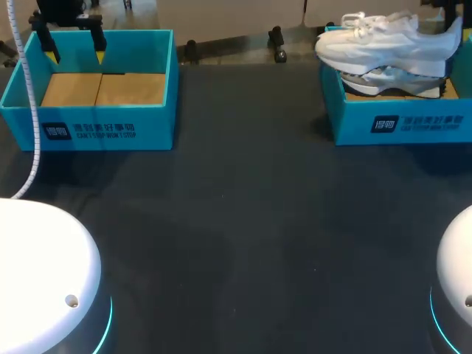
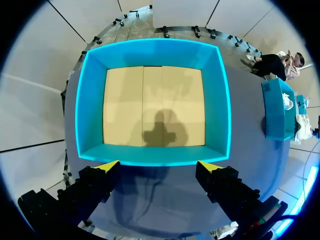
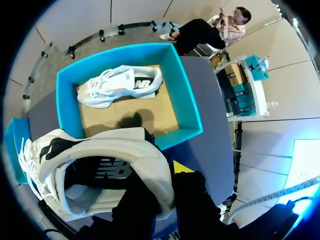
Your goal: Take the shoe out of the shoebox, open the shoe tongue, remove and reinsert the insole, then place the shoe into the shoebox
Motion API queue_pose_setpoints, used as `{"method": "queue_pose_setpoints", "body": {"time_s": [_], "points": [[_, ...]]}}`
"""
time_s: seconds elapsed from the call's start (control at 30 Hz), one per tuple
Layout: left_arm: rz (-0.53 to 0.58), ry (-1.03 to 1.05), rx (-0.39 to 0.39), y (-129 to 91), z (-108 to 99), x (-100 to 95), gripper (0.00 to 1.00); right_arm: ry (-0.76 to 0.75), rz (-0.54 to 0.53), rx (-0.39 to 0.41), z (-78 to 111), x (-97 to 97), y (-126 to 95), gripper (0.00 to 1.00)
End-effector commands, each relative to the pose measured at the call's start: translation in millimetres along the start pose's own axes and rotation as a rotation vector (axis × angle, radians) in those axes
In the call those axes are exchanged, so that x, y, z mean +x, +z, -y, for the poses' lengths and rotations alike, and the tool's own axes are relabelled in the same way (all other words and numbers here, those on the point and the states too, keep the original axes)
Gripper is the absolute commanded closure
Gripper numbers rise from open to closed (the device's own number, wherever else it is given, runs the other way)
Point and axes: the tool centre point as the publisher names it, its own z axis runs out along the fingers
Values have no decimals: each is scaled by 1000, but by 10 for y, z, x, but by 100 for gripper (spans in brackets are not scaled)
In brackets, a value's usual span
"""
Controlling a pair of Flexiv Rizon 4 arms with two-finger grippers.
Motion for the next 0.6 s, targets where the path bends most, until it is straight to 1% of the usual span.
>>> {"method": "queue_pose_setpoints", "body": {"time_s": [0.03,0.2,0.37,0.6], "points": [[0,0,0,0,0,0,0,10,2,-58,223,115,-102,100],[0,0,0,0,0,0,0,13,1,-71,394,271,-210,100],[0,0,0,0,0,0,0,23,8,-72,583,393,-266,100],[0,0,0,0,0,0,0,39,8,-76,864,521,-330,100]]}}
